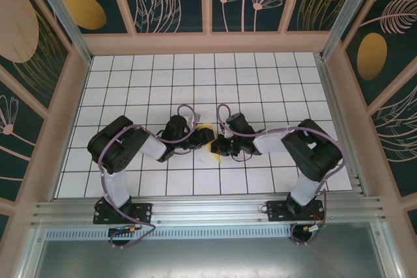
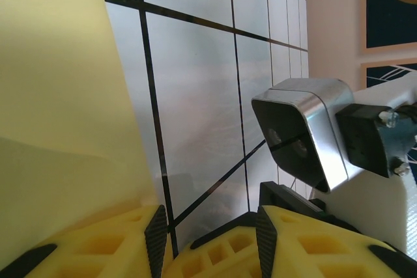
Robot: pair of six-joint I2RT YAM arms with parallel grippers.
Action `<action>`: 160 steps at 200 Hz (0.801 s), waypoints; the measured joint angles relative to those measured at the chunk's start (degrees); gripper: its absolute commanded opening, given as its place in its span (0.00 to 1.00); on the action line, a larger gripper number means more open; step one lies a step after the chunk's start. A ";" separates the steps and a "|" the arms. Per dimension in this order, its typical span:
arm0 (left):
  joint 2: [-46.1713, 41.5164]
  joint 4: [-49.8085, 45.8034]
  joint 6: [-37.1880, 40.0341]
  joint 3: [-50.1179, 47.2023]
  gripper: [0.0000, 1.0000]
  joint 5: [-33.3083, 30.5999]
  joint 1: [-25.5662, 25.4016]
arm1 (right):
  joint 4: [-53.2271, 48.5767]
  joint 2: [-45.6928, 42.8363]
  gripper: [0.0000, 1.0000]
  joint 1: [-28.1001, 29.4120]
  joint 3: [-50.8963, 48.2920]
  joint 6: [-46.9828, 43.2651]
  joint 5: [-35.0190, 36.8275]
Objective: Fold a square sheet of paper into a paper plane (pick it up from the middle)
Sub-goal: Fold the wing for the fifth time at the center of the table.
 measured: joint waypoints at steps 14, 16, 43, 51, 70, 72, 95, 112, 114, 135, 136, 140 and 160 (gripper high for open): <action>-0.07 -0.46 0.17 0.26 0.45 0.07 0.00 | 2.12 0.11 0.00 -0.15 -1.03 0.59 -0.46; -0.07 -0.52 0.22 0.33 0.45 0.04 0.00 | 2.27 0.13 0.00 -0.17 -1.11 0.61 -0.48; -0.17 -2.21 1.14 1.25 0.46 0.68 0.24 | 5.42 0.15 0.00 -0.26 -2.69 1.33 -0.72; -0.17 -2.86 1.62 1.57 0.47 0.92 0.39 | 6.01 0.15 0.00 -0.26 -2.97 1.51 -0.72; -0.17 -4.28 2.69 2.36 0.47 1.86 0.70 | 6.67 0.15 0.00 -0.26 -3.21 1.64 -0.72; -0.17 -4.42 2.82 2.43 0.48 1.97 0.76 | 6.69 0.15 0.00 -0.26 -3.21 1.66 -0.70; -0.17 -5.81 4.35 3.21 0.49 3.15 1.31 | 7.41 0.15 0.00 -0.26 -3.56 1.68 -0.68; -0.17 -6.54 5.70 3.72 0.50 3.50 2.08 | 7.91 0.22 0.00 -0.26 -3.76 1.68 -0.70; -0.17 -6.69 5.88 3.78 0.50 3.50 2.19 | 7.96 0.22 0.00 -0.26 -3.78 1.68 -0.70; -0.17 -7.65 7.74 4.46 0.51 3.50 3.50 | 8.41 0.22 0.00 -0.26 -3.96 1.68 -0.72; -0.17 -7.69 7.78 4.50 0.51 3.48 3.56 | 8.41 0.22 0.00 -0.26 -3.96 1.68 -0.72; -0.17 -7.80 8.20 4.61 0.51 3.45 3.78 | 8.41 0.22 0.00 -0.26 -3.96 1.68 -0.72; -0.13 -8.46 10.03 5.27 0.51 3.21 4.76 | 8.46 0.22 0.00 -0.26 -4.00 1.66 -0.72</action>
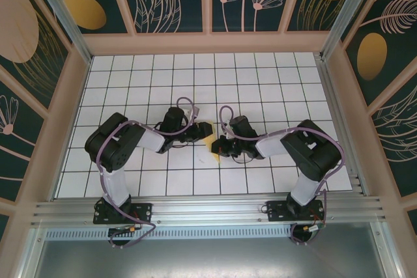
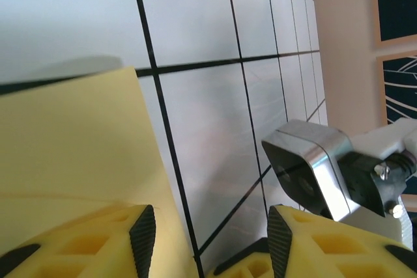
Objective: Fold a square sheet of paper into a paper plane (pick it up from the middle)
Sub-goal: Fold the wing for the fifth time at the center of the table.
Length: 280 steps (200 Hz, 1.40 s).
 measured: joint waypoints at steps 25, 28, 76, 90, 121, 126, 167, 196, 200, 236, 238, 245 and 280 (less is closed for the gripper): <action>0.74 0.13 1.40 0.70 0.52 0.24 0.76 | 0.50 0.00 0.00 0.00 -0.26 -0.02 -0.02; 0.85 0.22 1.53 0.74 0.52 0.44 0.85 | 0.59 0.00 0.00 0.00 -0.28 -0.02 -0.02; 2.14 1.46 1.86 1.42 0.52 3.26 1.84 | 1.27 0.00 0.00 0.00 -0.61 -0.20 -0.07; 2.45 1.46 2.16 1.70 0.52 3.96 2.21 | 1.44 0.00 0.00 0.00 -0.70 -0.22 -0.09; 3.21 1.36 3.30 2.75 0.52 4.55 3.48 | 1.49 -0.02 0.00 0.00 -0.70 -0.22 -0.15; 3.39 1.33 3.56 3.02 0.52 4.50 3.89 | 1.49 0.00 0.00 0.00 -0.70 -0.22 -0.15; 4.28 -0.35 5.33 5.29 0.52 3.54 6.69 | 2.10 -0.02 0.00 -0.02 -0.98 -0.22 -0.17; 5.07 -2.16 6.19 7.30 0.53 3.69 7.17 | 2.38 0.00 0.00 -0.02 -1.07 -0.22 -0.20; 5.14 -2.38 6.27 7.61 0.53 3.61 7.26 | 2.38 0.00 0.00 0.00 -1.07 -0.20 -0.20; 5.75 -6.03 8.26 11.52 0.53 2.69 10.40 | 2.38 0.00 0.00 -0.02 -1.07 -0.22 -0.22; 5.75 -6.32 8.39 11.80 0.53 2.60 10.60 | 2.38 0.00 0.00 -0.02 -1.07 -0.22 -0.22; 5.75 -7.02 8.81 12.70 0.53 2.43 11.26 | 2.38 0.00 0.00 -0.02 -1.05 -0.22 -0.22; 3.15 -9.99 9.64 13.77 0.52 2.14 12.94 | 1.31 0.00 0.00 0.00 -0.44 -0.24 -0.22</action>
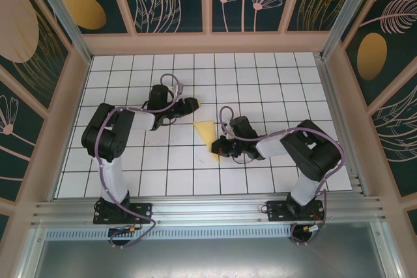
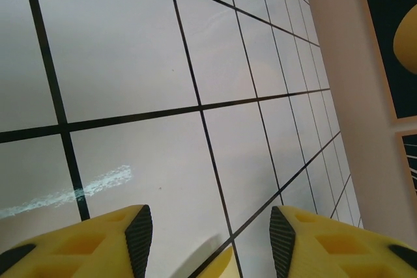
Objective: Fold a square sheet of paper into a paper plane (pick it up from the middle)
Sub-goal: Fold the wing for the fifth time at the center of the table.
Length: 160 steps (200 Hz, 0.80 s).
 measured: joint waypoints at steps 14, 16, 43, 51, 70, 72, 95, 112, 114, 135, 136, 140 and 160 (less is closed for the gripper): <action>-2.86 -0.20 -0.15 -1.40 0.51 0.09 -0.02 | -0.59 0.04 0.00 0.00 0.31 -0.02 -0.04; -3.37 -0.17 -0.35 -1.77 0.51 0.15 -0.02 | -0.66 0.04 0.00 0.00 0.33 -0.02 -0.02; -10.16 2.25 -2.91 -8.35 0.48 1.44 -0.07 | -1.81 0.28 0.00 -0.02 1.11 -0.24 -0.26; -11.80 3.48 -3.98 -10.80 0.48 1.68 -0.07 | -1.97 0.39 0.00 -0.02 1.29 -0.33 -0.44; -14.91 6.71 -7.19 -16.94 0.48 2.40 -0.13 | -2.36 0.52 0.00 -0.09 1.51 -0.37 -0.61; -15.15 7.13 -7.43 -17.64 0.47 2.40 -0.17 | -2.40 0.52 0.00 -0.11 1.55 -0.39 -0.63; -17.40 10.05 -10.86 -23.39 0.47 2.84 -0.83 | -2.89 0.61 0.00 -0.11 1.84 -0.39 -0.70; -18.25 11.34 -12.41 -25.46 0.47 2.75 -2.10 | -3.10 0.61 0.00 -0.11 1.95 -0.39 -0.70; -18.34 11.45 -12.59 -25.59 0.47 2.75 -2.27 | -3.17 0.61 0.00 -0.11 1.97 -0.39 -0.70; -18.69 12.31 -13.60 -25.97 0.47 2.21 -4.20 | -3.45 0.63 0.00 -0.11 2.14 -0.42 -0.70; -18.69 12.33 -13.62 -25.97 0.47 2.14 -4.24 | -3.45 0.63 0.00 -0.11 2.14 -0.42 -0.70; -18.69 12.52 -13.75 -25.97 0.47 1.88 -4.59 | -3.48 0.63 0.00 -0.11 2.16 -0.42 -0.70; -18.56 12.76 -14.47 -25.79 0.46 1.22 -5.90 | -3.48 0.68 0.00 -0.11 2.19 -0.44 -0.70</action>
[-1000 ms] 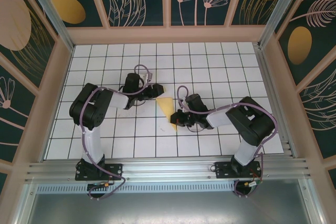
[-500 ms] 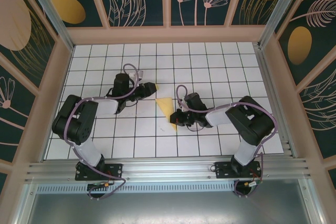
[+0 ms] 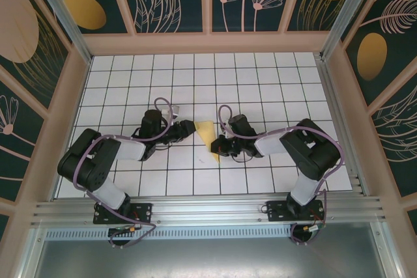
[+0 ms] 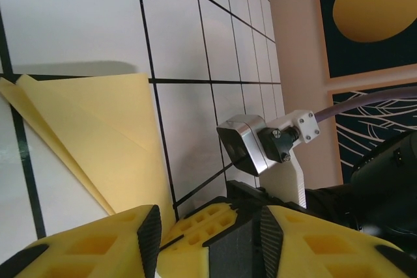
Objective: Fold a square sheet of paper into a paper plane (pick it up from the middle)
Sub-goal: Fold the wing for the fifth time at the center of the table.
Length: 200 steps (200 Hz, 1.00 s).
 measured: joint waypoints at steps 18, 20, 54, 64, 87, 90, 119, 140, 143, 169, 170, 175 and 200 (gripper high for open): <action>1.27 -0.02 -0.50 1.11 0.45 -0.37 -0.85 | 0.00 0.00 0.00 0.00 0.00 0.00 0.00; 1.42 0.00 -0.59 1.29 0.45 -0.39 -0.94 | 0.00 0.00 0.00 0.00 0.00 0.00 0.00; 4.00 0.20 -1.51 3.80 0.45 -1.05 -2.64 | 0.02 0.00 0.00 0.00 0.00 0.00 0.00; 4.94 0.74 -1.81 4.13 0.46 -1.07 -3.10 | 0.02 0.00 0.00 0.00 0.00 0.00 0.00; 7.85 2.38 -2.80 4.31 0.46 -1.03 -3.63 | 0.04 0.00 0.00 0.00 0.00 0.00 0.00; 8.26 2.58 -2.97 4.31 0.46 -1.01 -3.65 | 0.02 0.00 0.00 0.00 0.00 0.02 0.02; 11.26 3.67 -4.39 5.05 0.46 -0.98 -3.78 | 0.04 0.00 0.00 0.00 -0.02 0.00 0.02; 12.44 4.74 -5.03 6.40 0.46 -0.98 -3.85 | 0.04 0.02 0.00 0.00 -0.02 0.00 0.00; 12.61 4.85 -5.09 6.69 0.46 -1.01 -3.91 | 0.04 0.02 0.00 0.00 -0.02 0.00 0.00; 14.51 5.07 -5.11 8.90 0.46 -1.07 -3.93 | 0.04 0.02 0.00 0.00 -0.02 0.00 0.00; 14.69 5.07 -5.14 9.03 0.45 -1.07 -3.93 | 0.04 0.02 0.00 0.00 -0.02 0.02 0.00; 15.26 5.07 -5.11 9.46 0.45 -1.07 -3.93 | 0.04 0.02 0.00 0.00 -0.02 0.00 0.00; 18.08 4.24 -5.09 11.39 0.45 -1.46 -3.93 | 0.07 0.00 0.00 0.02 -0.02 0.02 0.02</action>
